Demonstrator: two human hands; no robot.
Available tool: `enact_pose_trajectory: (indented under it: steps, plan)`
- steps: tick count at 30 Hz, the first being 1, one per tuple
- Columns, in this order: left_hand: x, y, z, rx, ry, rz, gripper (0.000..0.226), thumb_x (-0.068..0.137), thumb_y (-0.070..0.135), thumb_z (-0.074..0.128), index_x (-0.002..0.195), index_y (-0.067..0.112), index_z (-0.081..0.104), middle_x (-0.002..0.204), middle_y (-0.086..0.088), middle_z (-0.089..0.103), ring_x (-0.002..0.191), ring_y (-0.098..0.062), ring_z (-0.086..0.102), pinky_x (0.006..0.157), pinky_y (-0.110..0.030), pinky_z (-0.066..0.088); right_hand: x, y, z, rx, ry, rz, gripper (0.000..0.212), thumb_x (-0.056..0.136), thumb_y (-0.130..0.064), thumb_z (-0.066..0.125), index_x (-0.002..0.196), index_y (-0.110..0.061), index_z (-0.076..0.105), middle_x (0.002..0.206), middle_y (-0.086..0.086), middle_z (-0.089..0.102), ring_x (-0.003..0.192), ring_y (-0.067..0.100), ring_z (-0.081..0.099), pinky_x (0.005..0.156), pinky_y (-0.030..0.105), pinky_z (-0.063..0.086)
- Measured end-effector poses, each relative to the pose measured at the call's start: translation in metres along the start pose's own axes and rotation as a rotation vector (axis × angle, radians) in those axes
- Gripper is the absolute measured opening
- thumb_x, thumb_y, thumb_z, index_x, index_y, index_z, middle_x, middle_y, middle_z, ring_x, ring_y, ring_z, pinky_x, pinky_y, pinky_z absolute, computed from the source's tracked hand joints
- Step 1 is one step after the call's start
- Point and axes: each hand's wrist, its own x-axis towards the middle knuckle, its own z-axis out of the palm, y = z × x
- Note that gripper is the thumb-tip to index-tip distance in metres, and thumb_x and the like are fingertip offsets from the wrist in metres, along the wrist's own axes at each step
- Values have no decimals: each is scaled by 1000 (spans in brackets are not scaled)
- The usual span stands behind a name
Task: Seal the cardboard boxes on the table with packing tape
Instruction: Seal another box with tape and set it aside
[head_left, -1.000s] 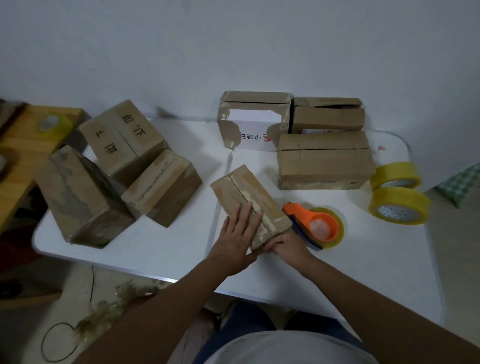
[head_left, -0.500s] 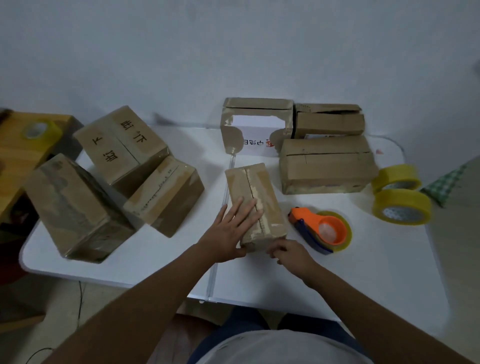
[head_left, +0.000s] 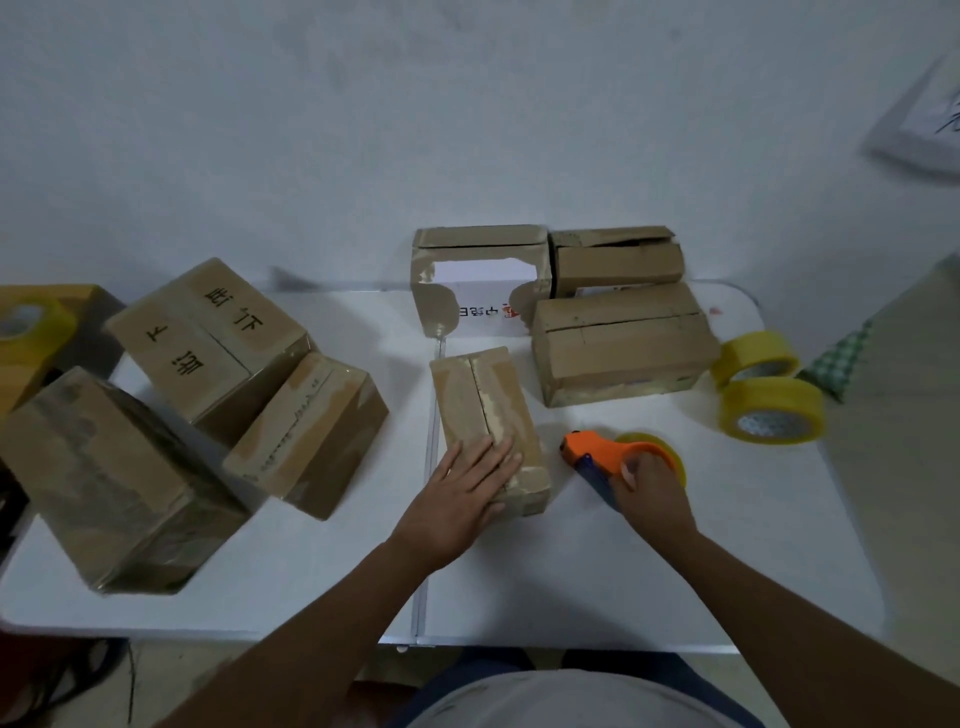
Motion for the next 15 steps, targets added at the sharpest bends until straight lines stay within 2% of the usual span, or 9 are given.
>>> enact_pose_trajectory:
  steps: [3,5,7,10,12,15]
  plan:
    - [1,0,-1,1,8,5,57,106,40,31,158,25,13,165,5,7,153,-16,-1,122,-40,-5,5,5,4,-137,-134,-9,34,92,-40,61,101,-10,50,99,8,55,89,28,57,71,33,43]
    - [1,0,-1,15,9,-4,58,106,39,33,158,25,14,166,5,8,153,-16,1,123,-41,-1,9,6,6,-154,-176,-11,33,92,-39,60,99,-12,44,95,8,51,85,26,54,70,34,43]
    - [-1,2,0,24,7,-17,59,105,37,36,159,24,14,166,4,9,153,-17,1,124,-41,1,11,5,5,-141,-205,-10,30,95,-35,57,108,-11,45,101,9,51,92,27,56,78,39,48]
    - [0,4,-1,23,1,-12,61,103,34,39,158,21,17,165,1,12,153,-19,4,124,-44,4,13,4,3,-205,-247,-29,40,100,-31,48,130,-6,43,122,13,54,108,33,58,90,43,49]
    - [1,3,-3,26,9,3,61,102,32,42,157,20,20,165,0,14,153,-20,7,123,-46,7,11,3,-3,-289,-241,-22,36,102,-29,42,127,-3,41,119,15,56,102,31,60,85,41,50]
    - [0,1,-2,0,33,-4,62,101,33,44,158,22,20,165,4,12,153,-16,6,124,-42,7,12,6,-18,-236,-210,-87,24,104,-26,36,113,-6,46,99,11,62,83,24,59,78,40,51]
